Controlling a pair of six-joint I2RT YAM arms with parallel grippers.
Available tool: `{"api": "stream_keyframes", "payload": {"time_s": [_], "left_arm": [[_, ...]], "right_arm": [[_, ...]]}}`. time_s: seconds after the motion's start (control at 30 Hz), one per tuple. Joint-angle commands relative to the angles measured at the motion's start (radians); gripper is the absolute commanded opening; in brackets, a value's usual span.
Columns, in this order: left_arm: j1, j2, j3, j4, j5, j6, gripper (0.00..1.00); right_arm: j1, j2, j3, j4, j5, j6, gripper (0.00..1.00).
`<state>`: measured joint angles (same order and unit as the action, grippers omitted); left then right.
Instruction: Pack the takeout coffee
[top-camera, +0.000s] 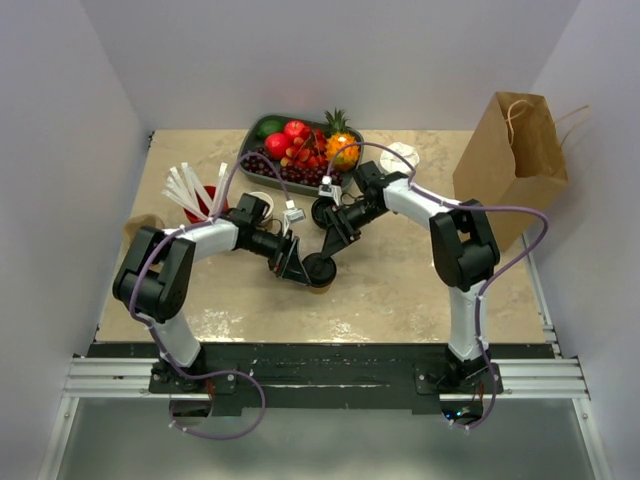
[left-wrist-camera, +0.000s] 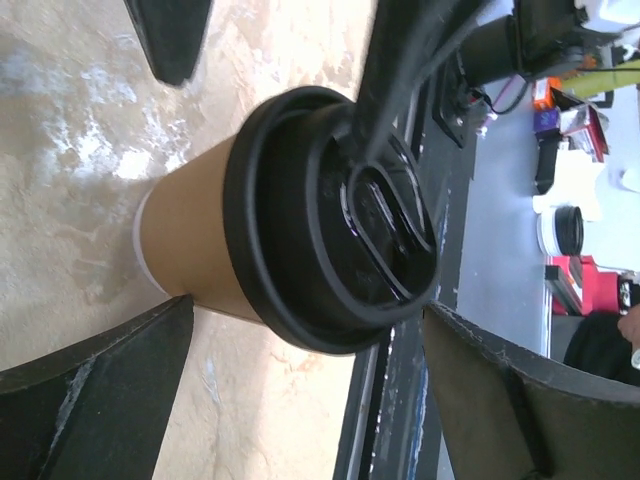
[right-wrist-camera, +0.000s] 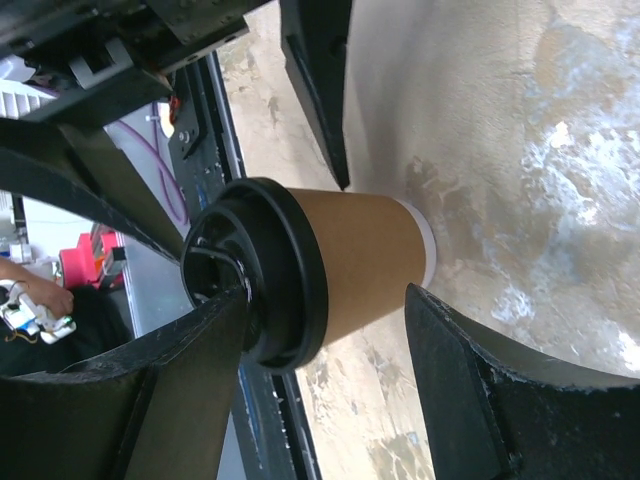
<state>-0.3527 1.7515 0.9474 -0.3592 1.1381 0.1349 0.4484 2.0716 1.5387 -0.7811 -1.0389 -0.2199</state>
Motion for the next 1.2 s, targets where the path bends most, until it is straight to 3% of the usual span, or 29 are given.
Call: {"api": "stream_keyframes", "payload": {"time_s": [0.0, 0.2, 0.6, 0.83, 1.03, 1.17], "left_arm": [[-0.012, -0.018, -0.016, 0.115, -0.053, -0.09, 0.99], [-0.026, 0.019, -0.002, 0.089, -0.124, -0.092, 0.98], [-0.072, 0.152, 0.013, -0.021, -0.425, -0.129, 0.97], [-0.074, 0.12, 0.085, -0.038, -0.318, -0.071, 0.96], [-0.071, 0.051, 0.12, -0.138, -0.272, 0.119, 0.99], [-0.065, 0.014, 0.143, -0.23, -0.31, 0.222, 0.99]], "right_arm": [[0.015, -0.025, 0.011, 0.032, -0.004, 0.024, 0.68], [0.019, -0.027, -0.034, 0.06, 0.039, 0.031, 0.67], [0.021, -0.03, -0.114, 0.141, 0.063, 0.065, 0.66], [0.015, -0.068, -0.089, 0.132, 0.013, 0.042, 0.66], [-0.004, -0.134, -0.031, 0.114, -0.009, 0.016, 0.7], [-0.023, -0.175, -0.003, 0.05, 0.062, -0.076, 0.73]]}}
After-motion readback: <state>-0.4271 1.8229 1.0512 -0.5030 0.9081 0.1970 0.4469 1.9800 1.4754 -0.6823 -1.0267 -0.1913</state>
